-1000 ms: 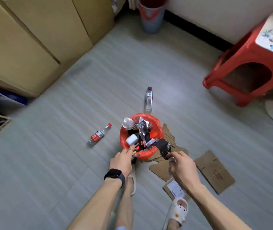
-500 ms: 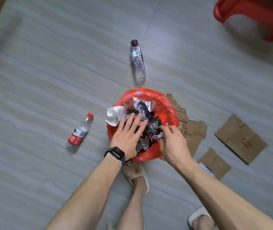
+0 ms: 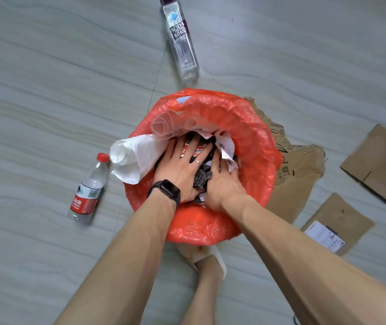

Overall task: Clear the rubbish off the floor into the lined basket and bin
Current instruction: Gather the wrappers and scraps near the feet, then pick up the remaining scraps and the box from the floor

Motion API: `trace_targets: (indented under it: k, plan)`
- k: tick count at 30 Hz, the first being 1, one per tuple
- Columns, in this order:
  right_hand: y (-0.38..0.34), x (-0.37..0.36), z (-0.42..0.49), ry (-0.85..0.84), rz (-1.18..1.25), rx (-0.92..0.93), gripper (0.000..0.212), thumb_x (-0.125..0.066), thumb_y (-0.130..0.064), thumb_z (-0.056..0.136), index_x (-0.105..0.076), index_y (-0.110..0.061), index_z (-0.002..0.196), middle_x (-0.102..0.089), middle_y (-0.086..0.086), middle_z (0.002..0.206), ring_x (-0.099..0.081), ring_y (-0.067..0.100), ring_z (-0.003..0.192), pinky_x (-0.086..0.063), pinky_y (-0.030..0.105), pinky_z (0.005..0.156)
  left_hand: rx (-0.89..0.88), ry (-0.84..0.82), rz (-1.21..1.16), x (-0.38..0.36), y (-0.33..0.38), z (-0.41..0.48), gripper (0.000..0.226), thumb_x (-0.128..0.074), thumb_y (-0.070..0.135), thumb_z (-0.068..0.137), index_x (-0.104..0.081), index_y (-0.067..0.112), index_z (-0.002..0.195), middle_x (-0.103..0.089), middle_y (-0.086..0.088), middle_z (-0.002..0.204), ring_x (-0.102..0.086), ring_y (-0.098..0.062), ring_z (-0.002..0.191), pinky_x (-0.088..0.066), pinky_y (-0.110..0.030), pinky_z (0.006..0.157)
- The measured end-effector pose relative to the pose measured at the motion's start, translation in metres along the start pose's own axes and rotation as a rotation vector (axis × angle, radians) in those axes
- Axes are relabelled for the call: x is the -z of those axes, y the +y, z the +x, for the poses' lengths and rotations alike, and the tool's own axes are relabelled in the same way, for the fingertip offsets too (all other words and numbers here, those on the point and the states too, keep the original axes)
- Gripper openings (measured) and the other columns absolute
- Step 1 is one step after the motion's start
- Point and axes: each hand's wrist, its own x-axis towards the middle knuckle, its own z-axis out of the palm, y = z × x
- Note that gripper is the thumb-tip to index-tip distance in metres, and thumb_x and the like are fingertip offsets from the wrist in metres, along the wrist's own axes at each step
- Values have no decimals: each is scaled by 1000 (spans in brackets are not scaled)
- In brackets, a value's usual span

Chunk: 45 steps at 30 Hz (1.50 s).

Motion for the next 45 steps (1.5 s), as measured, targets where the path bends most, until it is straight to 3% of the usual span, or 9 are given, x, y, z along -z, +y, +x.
trace_targets:
  k: [3,7,15,18,21,24,28,33,45]
  plan:
    - [1,-4,13,-2,-60,5,83,-59,-38,90,-22,2,153,13,19,162,-2,48,147,4,59,120,3,-5,-10,-8,-5,9,105,-60,63,67,-14,29,155,-21,-10,158,-21,-39,143,-10,-49,118]
    - [-2,4,-27,83,174,32,97,-57,-28,90,12,-3,155,13,14,164,6,38,151,1,50,122,35,-104,27,13,4,-9,108,-60,67,68,-8,30,155,-13,-11,160,-18,-40,143,-12,-50,119]
    - [5,69,-185,199,332,75,57,-52,-19,88,-41,-19,144,-46,9,147,-51,36,125,-41,40,102,134,-278,-86,137,32,-78,107,-70,69,65,-11,45,151,5,-3,164,-4,-40,147,-11,-53,117]
    - [10,95,-253,225,390,59,51,-50,-18,85,-50,-25,135,-64,8,127,-59,35,115,-51,42,94,158,-319,-108,201,46,-105,102,-72,55,74,-8,44,152,-4,-4,163,-6,-31,149,-10,-49,118]
    - [14,124,-328,296,417,70,48,-53,-20,85,-55,-25,133,-64,2,130,-57,29,121,-48,40,101,174,-323,-136,271,66,-136,84,-63,34,84,-16,35,153,-21,-6,159,-17,-26,147,-17,-44,119]
    - [25,150,-398,438,429,69,44,-53,-27,88,-57,-28,131,-62,-6,133,-55,25,123,-47,39,102,155,-279,-180,341,93,-160,68,-55,33,88,-29,27,151,-38,-3,150,-32,-25,140,-27,-41,114]
    - [66,173,-510,685,466,68,37,-57,-32,92,-62,-29,128,-59,-6,136,-48,20,128,-34,30,108,82,-59,-233,444,166,-184,57,-51,31,89,-41,23,145,-52,-3,138,-47,-26,127,-40,-37,102]
    - [168,177,-656,965,546,-27,33,-61,-33,91,-66,-30,124,-61,-7,133,-47,17,128,-33,26,108,-104,152,-223,557,309,-202,56,-56,30,86,-46,23,141,-53,-2,135,-48,-23,124,-39,-36,103]
    - [456,77,-895,1369,694,-468,31,-65,-34,89,-69,-29,120,-66,-9,124,-53,16,118,-43,27,99,-544,259,-81,661,679,-191,46,-52,38,94,-45,30,139,-50,4,139,-45,-20,127,-39,-34,103]
